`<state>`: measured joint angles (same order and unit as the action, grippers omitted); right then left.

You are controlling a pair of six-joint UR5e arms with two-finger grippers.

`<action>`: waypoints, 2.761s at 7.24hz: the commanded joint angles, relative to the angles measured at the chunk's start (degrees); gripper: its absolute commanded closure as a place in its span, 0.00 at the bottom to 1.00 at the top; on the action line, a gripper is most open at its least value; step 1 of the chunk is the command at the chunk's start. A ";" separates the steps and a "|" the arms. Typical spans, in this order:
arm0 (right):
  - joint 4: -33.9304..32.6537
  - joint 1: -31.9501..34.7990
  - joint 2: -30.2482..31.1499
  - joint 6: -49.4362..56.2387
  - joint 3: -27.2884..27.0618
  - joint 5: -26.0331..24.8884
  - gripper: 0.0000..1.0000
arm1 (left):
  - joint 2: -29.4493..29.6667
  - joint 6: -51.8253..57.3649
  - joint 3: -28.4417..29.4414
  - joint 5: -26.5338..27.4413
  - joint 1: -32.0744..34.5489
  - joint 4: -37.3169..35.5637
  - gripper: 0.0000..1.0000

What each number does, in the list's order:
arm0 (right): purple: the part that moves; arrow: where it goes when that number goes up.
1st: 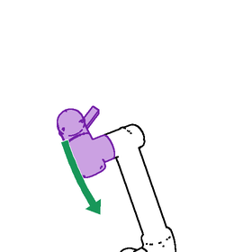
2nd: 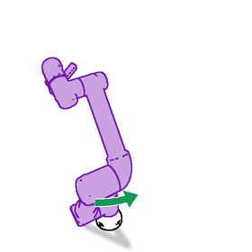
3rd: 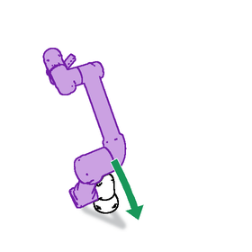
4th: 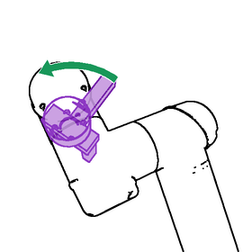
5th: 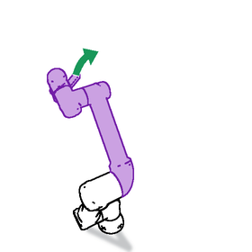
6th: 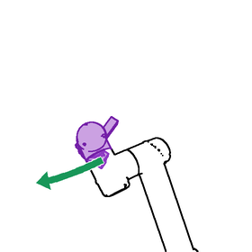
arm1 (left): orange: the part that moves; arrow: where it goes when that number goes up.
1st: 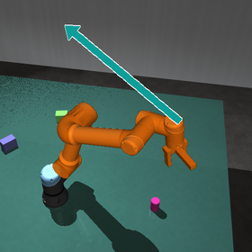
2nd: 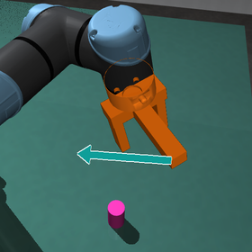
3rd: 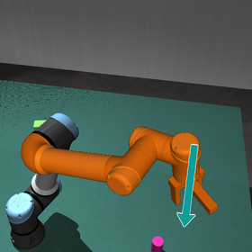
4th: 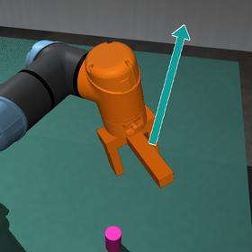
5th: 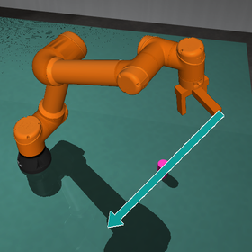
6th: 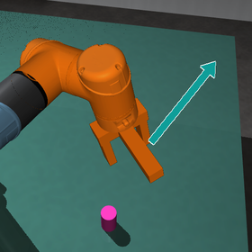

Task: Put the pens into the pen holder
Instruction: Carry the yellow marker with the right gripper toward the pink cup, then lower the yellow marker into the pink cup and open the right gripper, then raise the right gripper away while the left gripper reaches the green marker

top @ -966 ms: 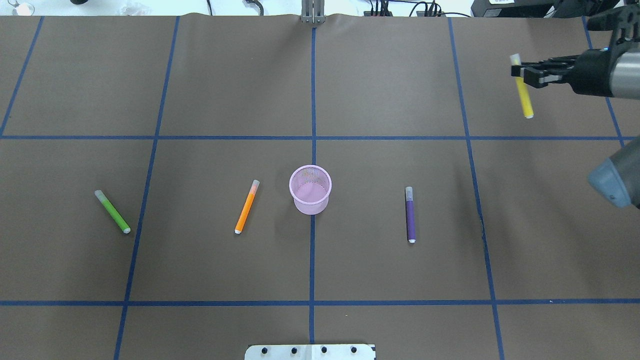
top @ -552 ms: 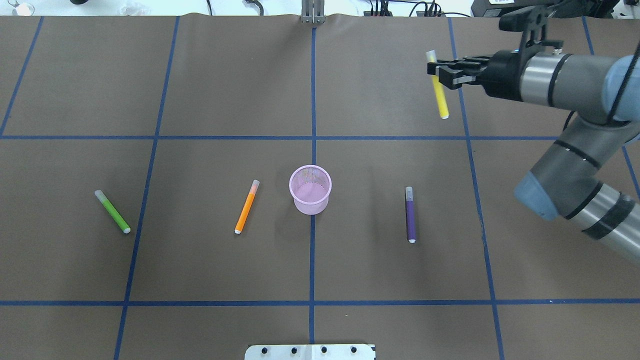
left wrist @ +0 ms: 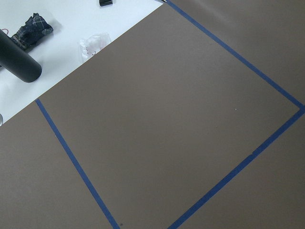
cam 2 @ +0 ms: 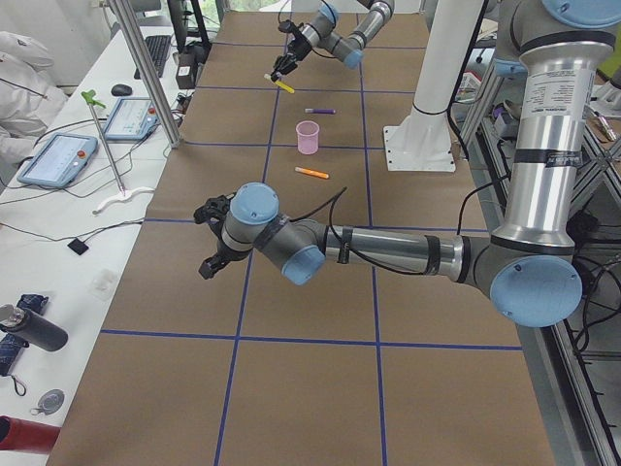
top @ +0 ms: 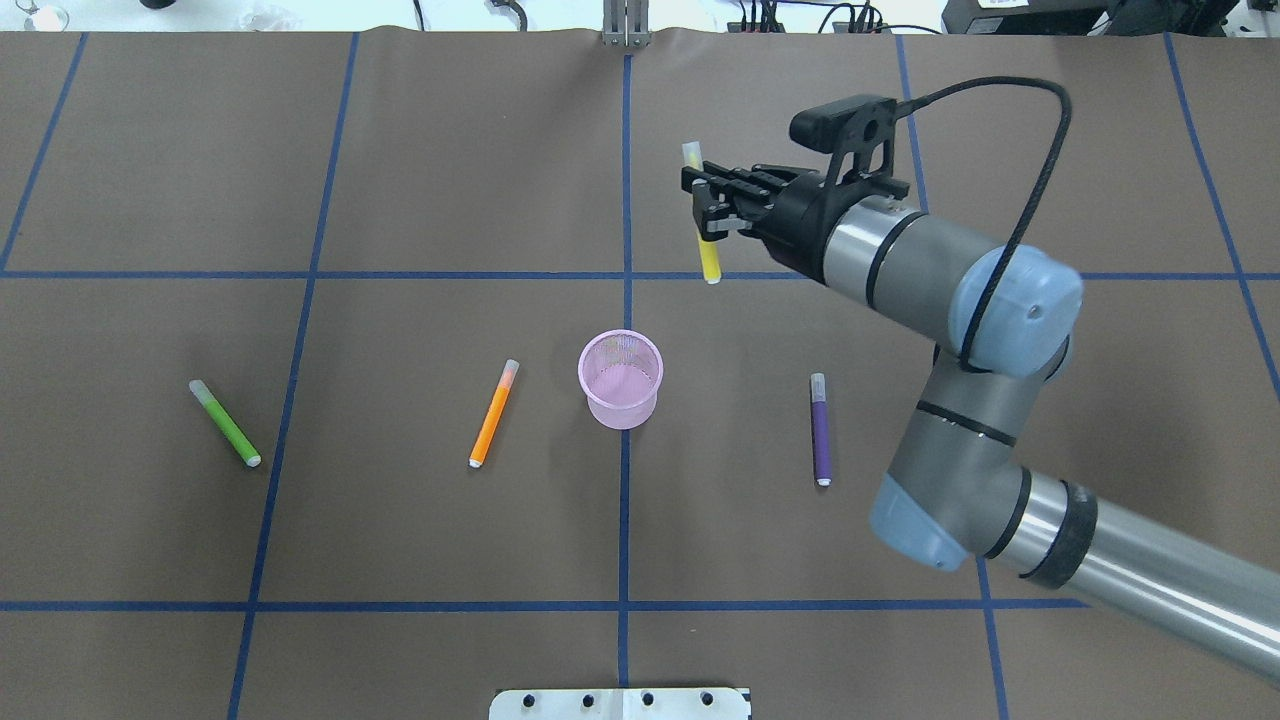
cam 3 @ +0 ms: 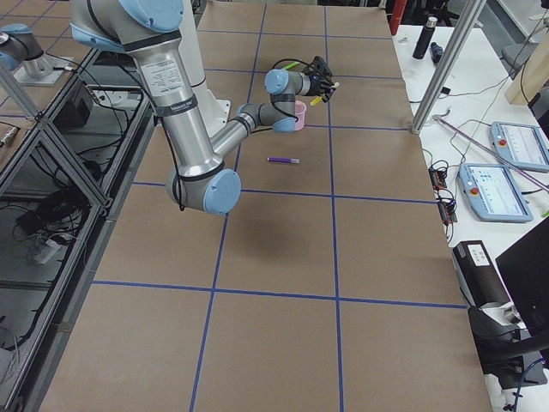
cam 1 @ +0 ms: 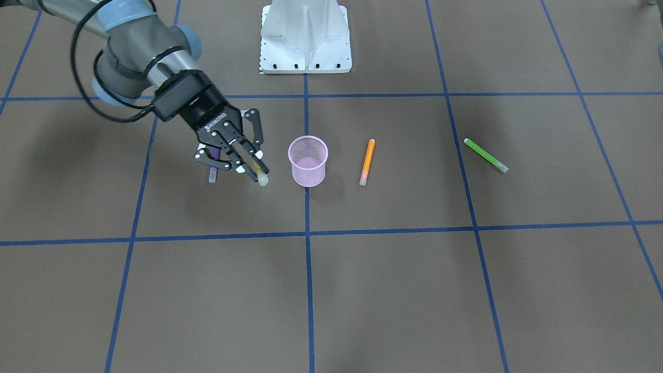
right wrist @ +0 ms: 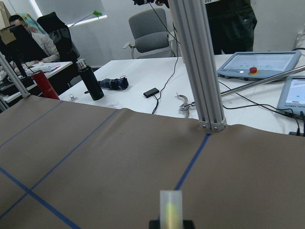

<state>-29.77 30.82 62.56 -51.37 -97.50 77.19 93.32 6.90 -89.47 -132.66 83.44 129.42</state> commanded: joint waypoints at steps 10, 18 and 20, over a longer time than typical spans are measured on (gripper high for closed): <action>-7.75 -17.28 -6.05 0.31 6.53 -29.73 1.00 | 0.54 -2.50 1.67 0.03 -0.12 2.59 0.00; -22.82 -5.11 -5.78 -6.96 1.62 -11.17 0.01 | 0.72 -31.94 1.23 -0.32 -6.17 4.85 0.00; -39.65 7.00 -5.43 -8.13 -2.76 12.59 0.01 | -2.95 -46.74 -0.25 -0.15 -7.41 8.64 0.00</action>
<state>-58.95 30.51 56.92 -58.73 -97.56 75.26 92.73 -31.26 -88.64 -132.86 76.75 135.98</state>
